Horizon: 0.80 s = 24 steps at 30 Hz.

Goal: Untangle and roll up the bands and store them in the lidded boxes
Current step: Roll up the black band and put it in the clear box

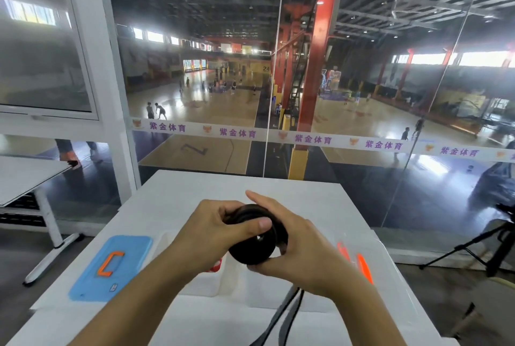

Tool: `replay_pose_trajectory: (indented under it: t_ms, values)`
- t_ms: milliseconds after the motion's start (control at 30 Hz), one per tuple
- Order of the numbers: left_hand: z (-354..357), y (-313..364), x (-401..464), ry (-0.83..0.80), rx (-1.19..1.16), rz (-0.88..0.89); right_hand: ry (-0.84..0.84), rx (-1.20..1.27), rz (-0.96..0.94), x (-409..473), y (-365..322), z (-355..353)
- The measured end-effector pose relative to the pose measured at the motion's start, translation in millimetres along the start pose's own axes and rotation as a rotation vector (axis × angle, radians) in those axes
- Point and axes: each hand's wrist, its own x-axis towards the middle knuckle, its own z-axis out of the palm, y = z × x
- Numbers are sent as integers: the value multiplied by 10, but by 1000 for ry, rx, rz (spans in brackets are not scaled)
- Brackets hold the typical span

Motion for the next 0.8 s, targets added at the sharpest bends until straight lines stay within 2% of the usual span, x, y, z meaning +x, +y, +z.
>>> replay_pose_trajectory:
  t_ms: [167,333,400,467,533,667,800]
  values:
    - [178,-62,-62,199,-213,9,103,116,28,-76,23,188]
    - [406,-118,-74,409,-429,-103,329,169,103,-166,16,596]
    - [524,-185,-115,444,-492,-153,413,188,132,-209,65,747]
    - [617,-273,-173,428,-520,-188,484,199,142,-260,154,808]
    - [657,-388,-243,384,-538,-228,470,199,164,-327,249,814]
    - [628,-592,-393,219,-641,-310,292,176,179,-487,374,701]
    - [400,-774,-445,-32,-493,-236,82,108,178,-587,449,540]
